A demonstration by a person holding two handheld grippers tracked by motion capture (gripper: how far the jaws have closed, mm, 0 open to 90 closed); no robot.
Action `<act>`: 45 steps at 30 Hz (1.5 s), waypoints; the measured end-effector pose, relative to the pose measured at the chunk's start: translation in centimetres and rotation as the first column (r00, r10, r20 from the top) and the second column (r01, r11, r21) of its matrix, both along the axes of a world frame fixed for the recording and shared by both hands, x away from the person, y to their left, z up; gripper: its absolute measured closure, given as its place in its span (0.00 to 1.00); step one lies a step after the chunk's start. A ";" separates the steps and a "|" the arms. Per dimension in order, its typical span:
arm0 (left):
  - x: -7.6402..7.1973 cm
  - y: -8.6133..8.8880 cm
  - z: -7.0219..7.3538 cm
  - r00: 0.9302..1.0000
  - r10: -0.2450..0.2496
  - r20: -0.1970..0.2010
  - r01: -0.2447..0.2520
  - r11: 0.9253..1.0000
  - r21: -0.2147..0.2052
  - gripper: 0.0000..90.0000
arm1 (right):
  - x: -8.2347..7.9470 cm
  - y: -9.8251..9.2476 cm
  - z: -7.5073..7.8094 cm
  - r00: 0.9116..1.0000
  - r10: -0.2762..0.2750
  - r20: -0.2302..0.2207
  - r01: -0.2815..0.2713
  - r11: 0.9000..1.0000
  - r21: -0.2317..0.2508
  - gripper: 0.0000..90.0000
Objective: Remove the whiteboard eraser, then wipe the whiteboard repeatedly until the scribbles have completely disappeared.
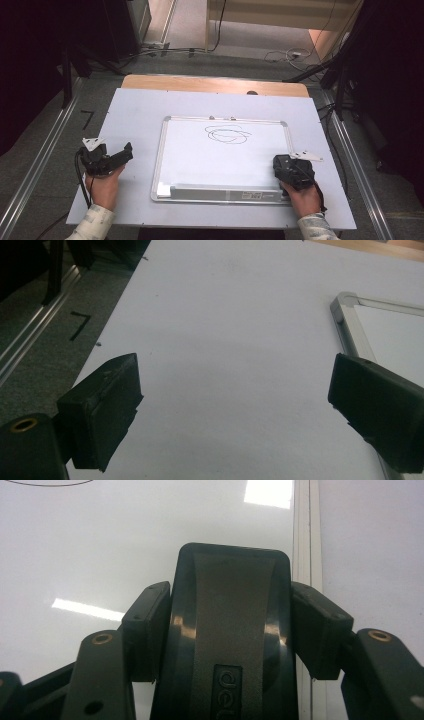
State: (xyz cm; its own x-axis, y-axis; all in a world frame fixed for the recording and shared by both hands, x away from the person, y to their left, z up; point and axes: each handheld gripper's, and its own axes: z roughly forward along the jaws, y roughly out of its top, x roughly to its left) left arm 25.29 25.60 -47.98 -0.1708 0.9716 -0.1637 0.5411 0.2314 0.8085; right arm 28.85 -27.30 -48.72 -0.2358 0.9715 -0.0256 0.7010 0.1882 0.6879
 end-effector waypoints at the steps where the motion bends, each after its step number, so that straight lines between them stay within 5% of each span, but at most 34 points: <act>1: 0.0 0.0 0.0 1.000 0.000 -0.001 0.000 1.000 0.000 0.08 | 0.0 0.0 0.1 1.000 -0.003 0.003 0.003 1.000 0.003 0.40; 21: 0.1 0.0 -0.1 1.000 0.005 -0.005 -0.005 1.000 -0.003 0.08 | 1.3 0.9 2.2 0.994 0.064 0.094 -0.069 0.996 0.049 0.40; 45: 0.0 0.0 -0.1 1.000 0.001 -0.011 -0.001 1.000 0.000 0.08 | 2.2 2.0 2.9 0.990 0.112 0.087 -0.119 0.990 0.081 0.40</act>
